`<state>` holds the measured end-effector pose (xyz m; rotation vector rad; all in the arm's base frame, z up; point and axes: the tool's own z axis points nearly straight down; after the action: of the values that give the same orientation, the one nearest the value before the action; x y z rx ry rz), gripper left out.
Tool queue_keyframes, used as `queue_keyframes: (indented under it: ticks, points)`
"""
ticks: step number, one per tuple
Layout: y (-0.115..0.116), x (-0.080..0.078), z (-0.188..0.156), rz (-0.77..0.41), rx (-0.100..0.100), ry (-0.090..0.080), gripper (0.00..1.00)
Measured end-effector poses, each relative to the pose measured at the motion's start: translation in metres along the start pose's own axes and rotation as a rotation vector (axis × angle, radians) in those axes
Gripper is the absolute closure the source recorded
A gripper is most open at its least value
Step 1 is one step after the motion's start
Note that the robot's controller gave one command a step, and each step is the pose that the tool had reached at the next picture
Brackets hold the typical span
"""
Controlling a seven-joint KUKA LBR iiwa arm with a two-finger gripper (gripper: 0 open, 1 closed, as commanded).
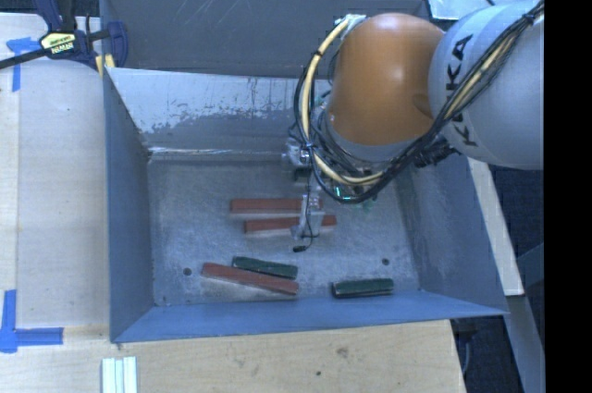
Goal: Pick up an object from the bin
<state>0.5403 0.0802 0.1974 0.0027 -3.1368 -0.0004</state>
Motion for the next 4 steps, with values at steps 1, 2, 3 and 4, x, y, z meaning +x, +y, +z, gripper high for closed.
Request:
queue_keyframes:
  ticks: [1, 2, 3, 4]
  points:
    - [0.0, -0.002, -0.004, 0.002, -0.001, -0.008, 0.0]
    - [-0.015, -0.02, 0.05, -0.074, 0.0, -0.014, 0.0]
    - [-0.034, 0.0, 0.127, -0.082, 0.0, -0.01, 1.0]
    - [-0.034, 0.0, 0.127, -0.081, 0.0, -0.009, 0.0]
